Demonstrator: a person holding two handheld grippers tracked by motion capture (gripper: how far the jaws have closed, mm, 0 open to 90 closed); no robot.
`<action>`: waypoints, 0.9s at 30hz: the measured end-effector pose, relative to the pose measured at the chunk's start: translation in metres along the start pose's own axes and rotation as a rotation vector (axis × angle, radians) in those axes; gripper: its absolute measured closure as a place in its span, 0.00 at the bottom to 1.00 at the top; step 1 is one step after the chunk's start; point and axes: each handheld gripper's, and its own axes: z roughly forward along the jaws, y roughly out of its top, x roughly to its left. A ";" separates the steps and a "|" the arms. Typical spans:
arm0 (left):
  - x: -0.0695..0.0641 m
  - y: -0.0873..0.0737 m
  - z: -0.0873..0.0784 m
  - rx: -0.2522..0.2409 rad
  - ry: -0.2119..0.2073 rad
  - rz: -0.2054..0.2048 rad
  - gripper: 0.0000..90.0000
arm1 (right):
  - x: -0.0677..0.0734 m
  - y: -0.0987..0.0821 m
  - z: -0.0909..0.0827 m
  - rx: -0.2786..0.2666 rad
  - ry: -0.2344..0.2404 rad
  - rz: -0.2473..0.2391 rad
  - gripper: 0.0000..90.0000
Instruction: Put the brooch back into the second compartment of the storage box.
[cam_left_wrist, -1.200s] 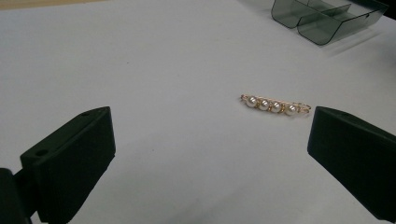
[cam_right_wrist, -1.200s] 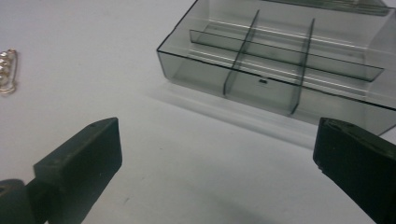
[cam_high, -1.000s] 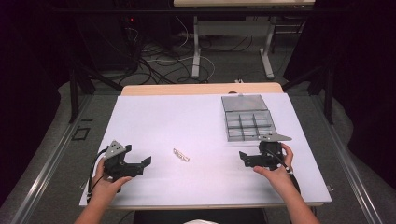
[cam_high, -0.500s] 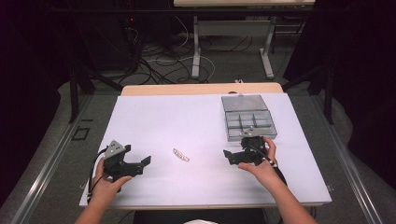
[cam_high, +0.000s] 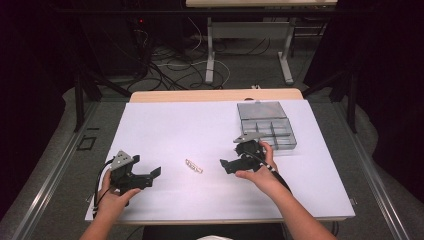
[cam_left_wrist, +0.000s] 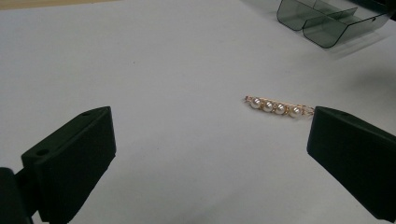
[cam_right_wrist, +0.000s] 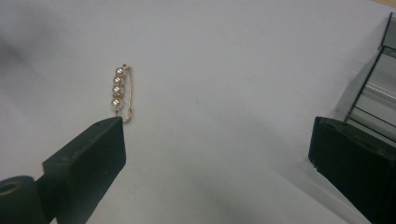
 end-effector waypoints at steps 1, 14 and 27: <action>0.000 0.000 0.000 0.000 0.000 0.000 0.01 | 0.003 0.004 0.003 0.009 0.010 -0.012 0.04; 0.000 0.000 0.001 0.004 -0.001 -0.001 0.02 | 0.020 0.022 0.020 0.052 0.034 -0.055 0.16; 0.000 0.000 0.000 0.006 -0.002 -0.001 0.02 | 0.033 0.036 0.036 0.101 0.070 -0.078 0.19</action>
